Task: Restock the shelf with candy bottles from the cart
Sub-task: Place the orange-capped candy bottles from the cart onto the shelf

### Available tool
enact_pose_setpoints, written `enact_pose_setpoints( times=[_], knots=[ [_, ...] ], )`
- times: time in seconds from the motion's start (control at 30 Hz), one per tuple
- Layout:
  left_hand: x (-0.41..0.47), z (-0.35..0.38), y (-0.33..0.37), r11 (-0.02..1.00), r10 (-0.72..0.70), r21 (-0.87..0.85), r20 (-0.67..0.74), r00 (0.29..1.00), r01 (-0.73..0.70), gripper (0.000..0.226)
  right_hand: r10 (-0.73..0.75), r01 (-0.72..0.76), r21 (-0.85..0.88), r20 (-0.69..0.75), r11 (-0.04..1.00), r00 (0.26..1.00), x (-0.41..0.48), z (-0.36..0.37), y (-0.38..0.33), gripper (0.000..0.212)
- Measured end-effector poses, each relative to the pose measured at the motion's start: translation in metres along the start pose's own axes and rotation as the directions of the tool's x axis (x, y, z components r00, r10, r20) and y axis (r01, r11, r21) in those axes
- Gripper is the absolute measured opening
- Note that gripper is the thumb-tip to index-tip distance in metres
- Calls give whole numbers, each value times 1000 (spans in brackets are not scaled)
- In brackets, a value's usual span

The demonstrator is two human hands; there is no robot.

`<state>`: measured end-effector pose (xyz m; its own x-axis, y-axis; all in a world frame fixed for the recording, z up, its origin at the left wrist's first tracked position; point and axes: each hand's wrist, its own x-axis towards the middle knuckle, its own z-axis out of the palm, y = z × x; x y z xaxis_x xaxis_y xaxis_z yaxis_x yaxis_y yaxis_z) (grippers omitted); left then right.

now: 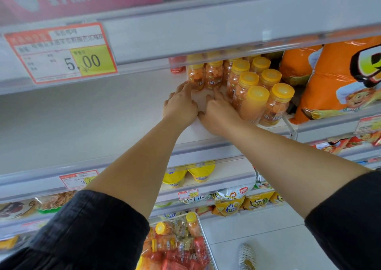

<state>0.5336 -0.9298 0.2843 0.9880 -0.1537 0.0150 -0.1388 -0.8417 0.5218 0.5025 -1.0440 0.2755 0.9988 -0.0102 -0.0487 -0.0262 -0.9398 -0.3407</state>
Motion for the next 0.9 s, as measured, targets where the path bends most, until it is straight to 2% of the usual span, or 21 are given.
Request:
enact_pose_setpoints(
  times=[0.13, 0.2, 0.3, 0.4, 0.5, 0.57, 0.67, 0.77, 0.9],
  knots=[
    [-17, -7, -1, 994, 11, -110, -20, 1000, -13, 56, -22, 21, 24, 53, 999, 998, -22, -10, -4, 62],
    [-34, -14, -3, 982, 1, -190, -66, 998, -14, 50, -88, 85, 48, 52, 995, 995, -40, -17, -10, 57],
    [-81, -30, -12, 943, 19, -324, -185, 983, -79, 43, -209, 215, 148, -55, 965, 976, -77, -16, -18, 45],
    [-147, -44, -33, 886, 84, -413, -308, 948, -213, 39, -339, 397, 270, -235, 877, 911, -126, -7, -26, 29],
    [-207, -43, -68, 878, 102, -419, -305, 947, -230, 36, -436, 518, 367, -286, 773, 853, -174, 14, -33, 20],
    [-239, -35, -95, 904, 87, -381, -281, 956, -194, 34, -460, 496, 445, -193, 746, 866, -197, 41, -37, 16],
    [-283, -18, -135, 931, -63, -366, -191, 980, -12, 32, -449, 361, 496, 66, 790, 891, -219, 88, -39, 15],
    [-321, 4, -173, 926, -221, -341, -139, 965, 163, 30, -417, 266, 425, 317, 865, 852, -232, 129, -37, 19],
    [-367, 39, -211, 860, -432, -329, -59, 900, 391, 27, -377, 218, 355, 476, 909, 794, -246, 175, -34, 18]
  ],
)
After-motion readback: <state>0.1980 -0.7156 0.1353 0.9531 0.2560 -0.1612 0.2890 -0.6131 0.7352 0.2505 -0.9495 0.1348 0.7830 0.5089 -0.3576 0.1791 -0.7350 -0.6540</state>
